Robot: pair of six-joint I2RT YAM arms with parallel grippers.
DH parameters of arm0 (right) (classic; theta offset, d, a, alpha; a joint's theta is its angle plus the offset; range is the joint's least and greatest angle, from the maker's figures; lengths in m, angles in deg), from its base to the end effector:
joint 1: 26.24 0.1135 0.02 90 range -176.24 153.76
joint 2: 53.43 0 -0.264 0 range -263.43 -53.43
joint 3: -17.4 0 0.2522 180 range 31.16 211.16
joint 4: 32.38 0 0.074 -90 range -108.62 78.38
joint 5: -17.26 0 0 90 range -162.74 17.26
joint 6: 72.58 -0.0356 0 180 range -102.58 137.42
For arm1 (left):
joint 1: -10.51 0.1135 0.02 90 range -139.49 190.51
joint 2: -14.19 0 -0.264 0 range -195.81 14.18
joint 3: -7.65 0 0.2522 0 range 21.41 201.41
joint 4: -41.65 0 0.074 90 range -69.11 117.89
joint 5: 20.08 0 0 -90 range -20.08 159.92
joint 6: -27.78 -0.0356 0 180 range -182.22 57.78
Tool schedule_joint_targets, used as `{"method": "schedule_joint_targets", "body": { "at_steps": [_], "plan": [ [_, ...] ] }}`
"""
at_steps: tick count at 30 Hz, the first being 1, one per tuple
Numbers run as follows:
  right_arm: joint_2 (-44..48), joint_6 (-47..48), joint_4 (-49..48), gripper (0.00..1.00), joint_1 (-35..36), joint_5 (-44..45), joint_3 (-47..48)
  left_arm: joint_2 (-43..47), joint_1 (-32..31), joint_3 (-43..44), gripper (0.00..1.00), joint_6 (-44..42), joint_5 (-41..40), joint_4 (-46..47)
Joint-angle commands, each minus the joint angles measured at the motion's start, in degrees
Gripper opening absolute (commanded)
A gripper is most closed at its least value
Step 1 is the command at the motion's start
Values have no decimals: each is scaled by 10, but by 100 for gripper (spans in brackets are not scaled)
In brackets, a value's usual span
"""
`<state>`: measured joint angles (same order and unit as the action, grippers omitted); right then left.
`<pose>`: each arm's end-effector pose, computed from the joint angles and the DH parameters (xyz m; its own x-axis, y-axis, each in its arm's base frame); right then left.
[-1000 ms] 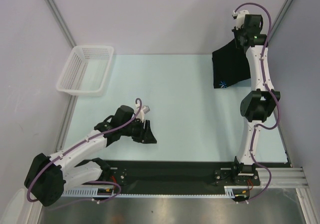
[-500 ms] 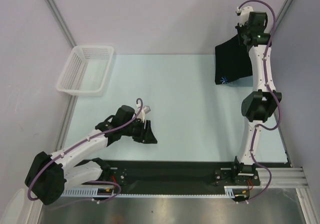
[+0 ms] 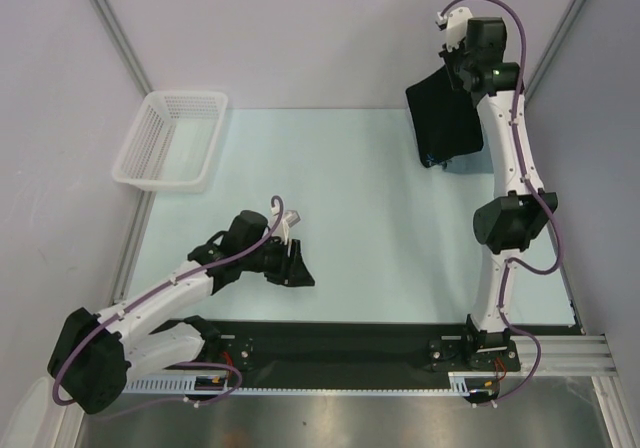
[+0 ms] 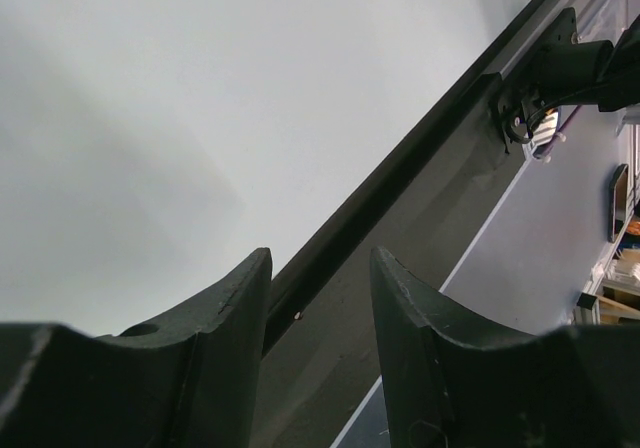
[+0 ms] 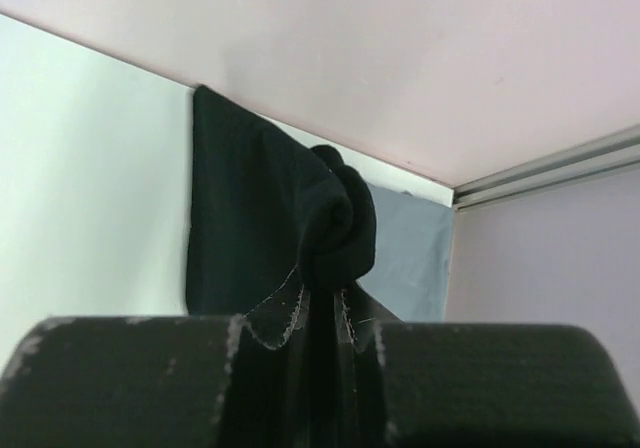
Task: Fold and stack the t-shirts
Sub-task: Neatly place the folded tshirt to the corner
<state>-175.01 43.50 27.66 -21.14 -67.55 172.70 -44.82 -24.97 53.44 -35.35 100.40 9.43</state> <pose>0.4646 0.0382 0.4299 -0.3932 -0.4747 -0.7874 -0.2011 0.8801 -0.4301 0.1549 -0.1326 0.2076 -0.8746 0.1451 -0.4626 0.4425 0.6287 -0.6395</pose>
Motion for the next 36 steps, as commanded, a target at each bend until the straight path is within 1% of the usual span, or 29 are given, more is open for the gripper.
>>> {"method": "schedule_joint_targets", "body": {
  "at_steps": [1,10,21,27,36],
  "plan": [
    [61,12,-5,0,-5,27,9,14,-2,1,50,-10,15,18],
    [88,34,1,0,6,48,-26,15,-8,1,50,-11,12,19],
    [76,40,-10,0,-15,15,-37,6,-9,0,50,-10,11,21],
    [51,42,-20,0,-31,3,-26,-1,-8,1,50,-9,8,22],
    [-2,41,-22,0,-47,-28,30,-12,-7,3,50,-14,5,18]
  ]
}}
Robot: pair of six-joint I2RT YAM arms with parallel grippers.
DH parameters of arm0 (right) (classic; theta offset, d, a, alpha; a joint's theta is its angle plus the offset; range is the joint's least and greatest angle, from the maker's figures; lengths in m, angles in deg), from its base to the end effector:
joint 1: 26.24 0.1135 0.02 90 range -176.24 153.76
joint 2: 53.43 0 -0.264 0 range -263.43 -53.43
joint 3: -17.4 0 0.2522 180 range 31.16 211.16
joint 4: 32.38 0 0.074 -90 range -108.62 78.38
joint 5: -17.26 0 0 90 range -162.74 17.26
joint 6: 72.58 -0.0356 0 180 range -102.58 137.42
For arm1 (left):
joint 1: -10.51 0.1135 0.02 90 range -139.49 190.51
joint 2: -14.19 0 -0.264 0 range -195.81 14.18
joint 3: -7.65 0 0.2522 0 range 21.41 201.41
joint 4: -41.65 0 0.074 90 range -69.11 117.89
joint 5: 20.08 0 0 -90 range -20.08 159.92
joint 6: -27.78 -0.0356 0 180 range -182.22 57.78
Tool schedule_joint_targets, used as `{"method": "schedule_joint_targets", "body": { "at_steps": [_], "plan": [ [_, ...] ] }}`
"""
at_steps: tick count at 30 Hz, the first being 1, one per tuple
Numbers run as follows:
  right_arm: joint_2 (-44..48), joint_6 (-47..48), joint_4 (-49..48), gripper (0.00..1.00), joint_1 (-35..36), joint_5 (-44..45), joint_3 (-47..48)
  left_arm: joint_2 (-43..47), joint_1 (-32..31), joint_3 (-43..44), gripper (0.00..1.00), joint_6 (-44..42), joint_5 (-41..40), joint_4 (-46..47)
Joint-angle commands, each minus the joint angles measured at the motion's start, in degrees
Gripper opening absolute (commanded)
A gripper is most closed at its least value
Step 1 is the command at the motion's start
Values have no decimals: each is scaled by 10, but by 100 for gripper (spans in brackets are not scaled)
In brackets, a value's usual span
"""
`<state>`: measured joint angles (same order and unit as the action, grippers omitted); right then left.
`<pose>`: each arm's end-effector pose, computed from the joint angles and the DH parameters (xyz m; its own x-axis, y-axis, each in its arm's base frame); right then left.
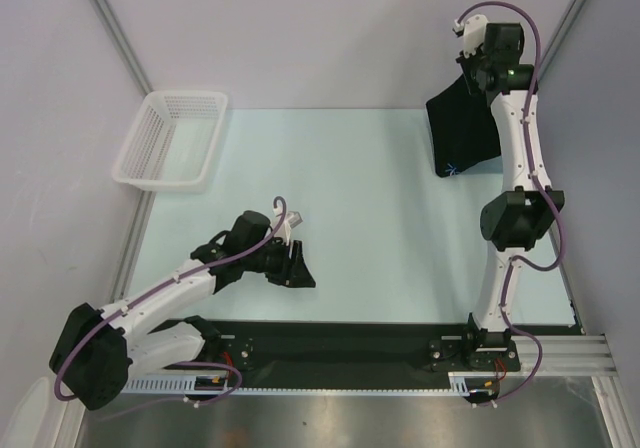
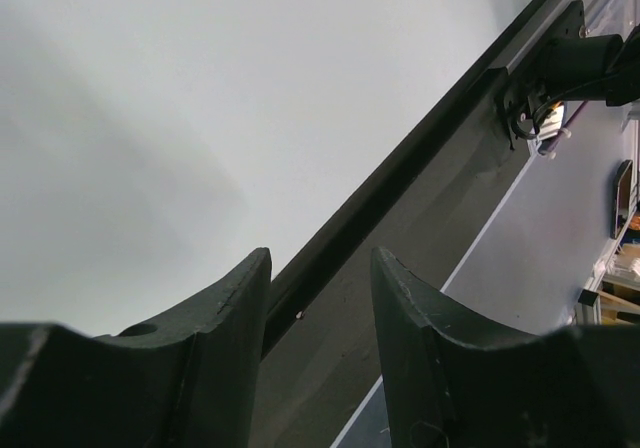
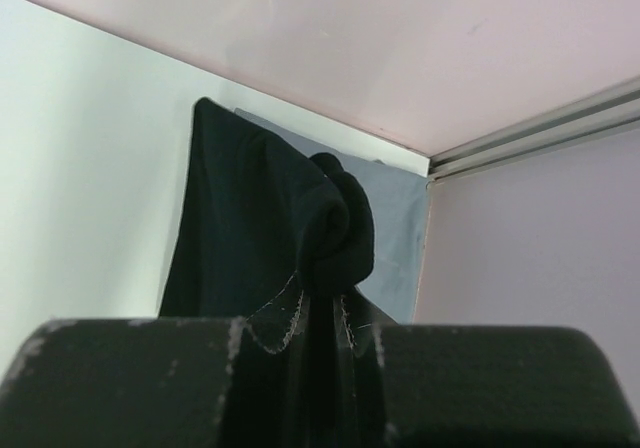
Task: Fold and stack the t-shirts
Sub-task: Neatly place the folded tshirt to the corner
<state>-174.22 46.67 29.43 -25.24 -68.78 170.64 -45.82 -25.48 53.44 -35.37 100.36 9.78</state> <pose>0.4634 0.0056 0.4219 -0.4486 -0.4954 -0.7439 -0.2022 0.8670 -0.4554 0.1554 -0.1351 0.2048 -0.8773 0.1559 -0.4539 0.4424 0.6294 -0.6389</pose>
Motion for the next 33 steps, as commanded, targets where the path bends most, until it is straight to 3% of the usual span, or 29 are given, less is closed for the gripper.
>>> {"method": "schedule_joint_targets", "body": {
  "at_steps": [1,20,25,30,33],
  "plan": [
    [-14,8,-40,0,-6,-19,54,-3,-2,3,50,-14,5,14],
    [-133,5,-94,0,-71,-58,99,-45,6,13,50,-22,9,4],
    [-133,19,-155,0,-79,-49,34,-61,10,19,50,-23,11,-6],
    [-166,29,-197,0,-91,-43,29,-83,18,33,50,-32,9,-18],
    [-193,39,-226,25,-98,17,33,-93,21,43,50,-37,7,-33]
  ]
}}
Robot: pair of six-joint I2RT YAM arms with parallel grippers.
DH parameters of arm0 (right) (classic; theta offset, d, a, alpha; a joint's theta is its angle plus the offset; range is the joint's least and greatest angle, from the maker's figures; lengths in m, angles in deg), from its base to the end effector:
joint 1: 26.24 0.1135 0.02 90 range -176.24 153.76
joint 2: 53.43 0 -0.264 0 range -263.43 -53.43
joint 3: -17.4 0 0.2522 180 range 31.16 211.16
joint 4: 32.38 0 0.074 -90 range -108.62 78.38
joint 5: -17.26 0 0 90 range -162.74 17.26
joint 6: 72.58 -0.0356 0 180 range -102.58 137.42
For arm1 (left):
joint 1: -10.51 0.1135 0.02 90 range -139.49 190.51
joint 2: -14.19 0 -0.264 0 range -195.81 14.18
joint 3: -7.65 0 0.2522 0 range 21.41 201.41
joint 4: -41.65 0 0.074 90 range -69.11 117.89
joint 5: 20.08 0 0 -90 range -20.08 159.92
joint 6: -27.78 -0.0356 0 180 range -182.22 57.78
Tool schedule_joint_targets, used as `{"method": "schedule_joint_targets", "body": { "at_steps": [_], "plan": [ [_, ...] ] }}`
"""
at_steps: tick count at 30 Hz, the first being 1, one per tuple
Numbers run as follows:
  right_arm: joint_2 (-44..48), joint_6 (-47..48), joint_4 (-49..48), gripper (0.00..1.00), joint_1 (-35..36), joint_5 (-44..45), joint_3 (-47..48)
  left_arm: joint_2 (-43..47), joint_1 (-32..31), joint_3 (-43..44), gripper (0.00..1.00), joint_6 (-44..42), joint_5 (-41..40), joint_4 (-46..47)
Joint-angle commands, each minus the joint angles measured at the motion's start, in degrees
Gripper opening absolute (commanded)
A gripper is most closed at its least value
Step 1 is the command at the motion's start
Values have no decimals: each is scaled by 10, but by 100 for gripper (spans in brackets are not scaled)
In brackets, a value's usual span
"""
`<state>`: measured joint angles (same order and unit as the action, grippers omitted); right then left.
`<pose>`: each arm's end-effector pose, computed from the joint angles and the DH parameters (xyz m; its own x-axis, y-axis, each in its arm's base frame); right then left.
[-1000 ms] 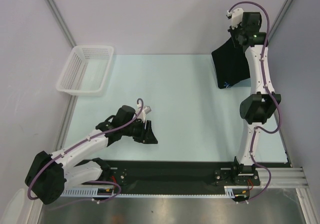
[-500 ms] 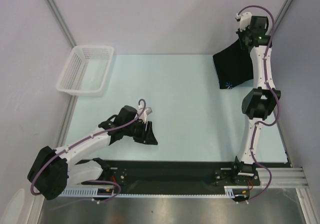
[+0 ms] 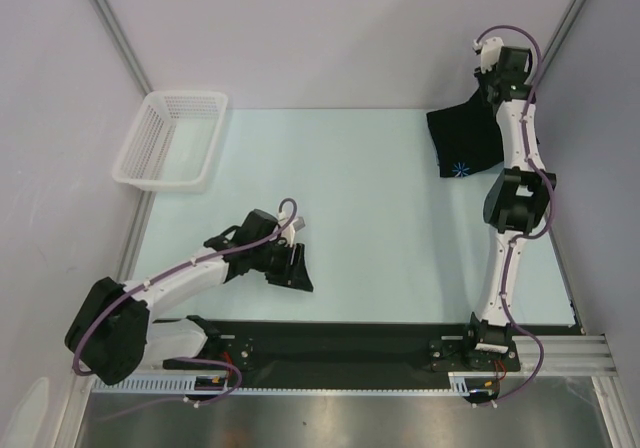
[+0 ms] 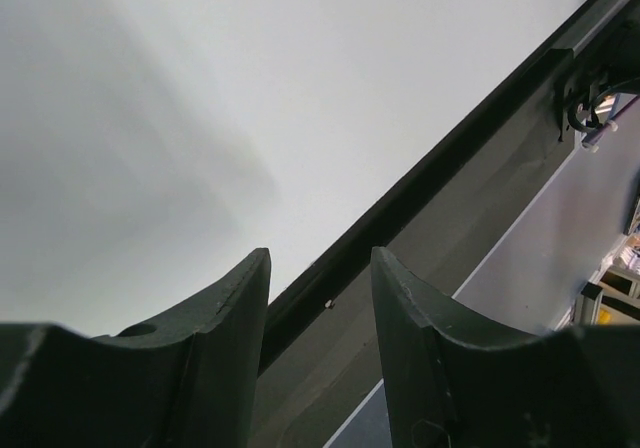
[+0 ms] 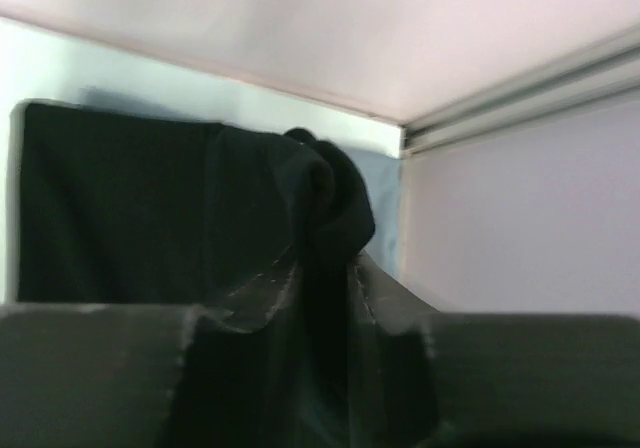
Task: Fold and stack the t-shirts
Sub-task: Neatly place the folded tshirt to the corner, then reset both grippers
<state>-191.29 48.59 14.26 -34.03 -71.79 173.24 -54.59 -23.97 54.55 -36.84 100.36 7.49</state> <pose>0.5466 -0.0754 0.3159 -0.4842 -0.4561 -0.7467 -0.1177 0.8796 -0.4610 0.1686 -0.1377 0.1788 -0.9269 0.1883 -0.3246 0.3587 0.6986 -0.6191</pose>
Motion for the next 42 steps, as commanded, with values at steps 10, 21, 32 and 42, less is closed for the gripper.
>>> {"method": "schedule_joint_targets", "body": {
  "at_steps": [10,21,32,42],
  "plan": [
    [23,-94,-99,89,-15,95,66,66,10,27,51,19,7,-18],
    [383,-541,-107,100,117,-123,-430,243,10,-26,66,149,-34,62],
    [782,-933,-367,100,253,-228,-1108,554,9,-246,98,403,-90,187],
    [1190,-1072,-228,100,232,-256,-1376,732,9,-435,100,620,-45,423]
  ]
}}
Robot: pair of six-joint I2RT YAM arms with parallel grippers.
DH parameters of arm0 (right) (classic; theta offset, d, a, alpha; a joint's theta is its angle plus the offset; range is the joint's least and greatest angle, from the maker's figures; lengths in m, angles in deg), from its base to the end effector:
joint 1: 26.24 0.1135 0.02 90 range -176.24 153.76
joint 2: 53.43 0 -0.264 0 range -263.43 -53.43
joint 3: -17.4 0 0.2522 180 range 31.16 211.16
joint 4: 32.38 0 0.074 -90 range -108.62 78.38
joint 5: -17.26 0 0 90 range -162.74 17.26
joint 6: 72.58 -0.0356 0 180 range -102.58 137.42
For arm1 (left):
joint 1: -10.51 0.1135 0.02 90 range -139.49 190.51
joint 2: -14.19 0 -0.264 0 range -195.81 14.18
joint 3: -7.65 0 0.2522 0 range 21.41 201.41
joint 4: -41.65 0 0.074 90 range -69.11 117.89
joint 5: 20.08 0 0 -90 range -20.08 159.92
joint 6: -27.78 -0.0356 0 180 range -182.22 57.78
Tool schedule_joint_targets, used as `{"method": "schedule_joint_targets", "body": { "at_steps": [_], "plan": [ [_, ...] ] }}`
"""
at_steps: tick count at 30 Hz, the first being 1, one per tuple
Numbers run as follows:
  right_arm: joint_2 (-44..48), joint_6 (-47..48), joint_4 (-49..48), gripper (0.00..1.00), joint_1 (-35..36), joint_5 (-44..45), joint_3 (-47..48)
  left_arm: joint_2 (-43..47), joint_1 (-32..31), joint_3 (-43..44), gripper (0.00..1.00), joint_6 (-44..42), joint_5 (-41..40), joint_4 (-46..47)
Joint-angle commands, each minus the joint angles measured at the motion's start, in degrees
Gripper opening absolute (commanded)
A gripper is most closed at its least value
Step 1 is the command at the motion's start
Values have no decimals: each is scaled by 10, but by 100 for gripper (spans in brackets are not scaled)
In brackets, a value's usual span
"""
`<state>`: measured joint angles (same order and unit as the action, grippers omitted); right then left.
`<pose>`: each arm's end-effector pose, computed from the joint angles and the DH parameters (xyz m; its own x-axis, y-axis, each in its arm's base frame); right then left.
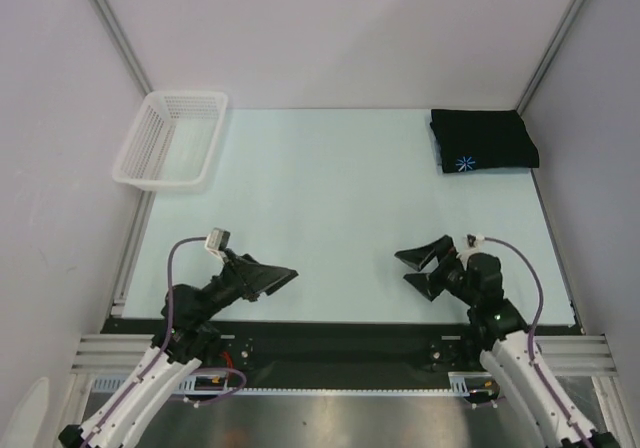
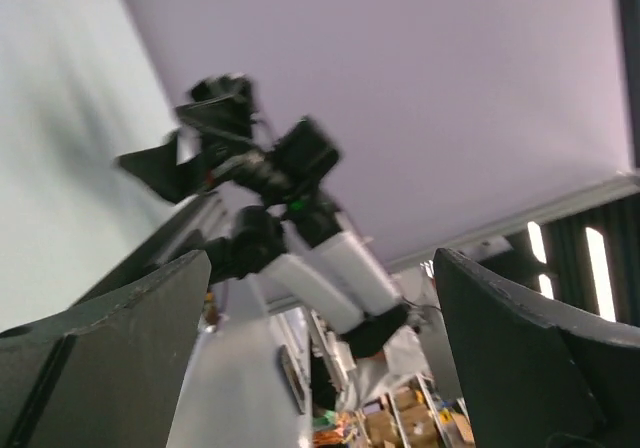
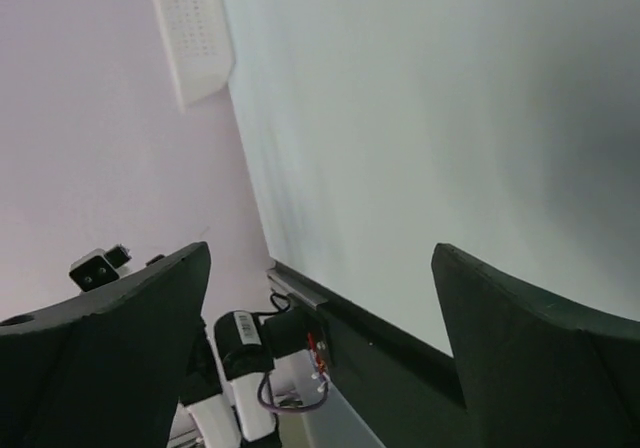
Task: Fold and stack the t-shirts
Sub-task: Reset both grippers
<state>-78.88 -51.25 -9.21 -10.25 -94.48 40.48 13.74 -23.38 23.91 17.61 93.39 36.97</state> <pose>0.1215 0.0485 0.1704 -0.6884 0.7028 -0.1794 0.1761 0.4019 0.8986 0.0779 -0.0694 0.2049 -0.7944 -0.5540 -0.2489 0.3053 -0.0100 -0.9522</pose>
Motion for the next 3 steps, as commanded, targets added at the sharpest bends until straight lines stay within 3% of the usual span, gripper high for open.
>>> {"method": "schedule_joint_targets", "body": {
  "at_steps": [1,2,3],
  "plan": [
    [86,-101,-3,100,-9,-58,-68,27,2,-133,100,80,31,192],
    [101,-121,-24,100,-14,-85,-88,16,3,-136,100,91,33,237],
    [115,-146,-146,100,-19,-121,-141,9,3,-140,100,115,28,286]
  ]
}}
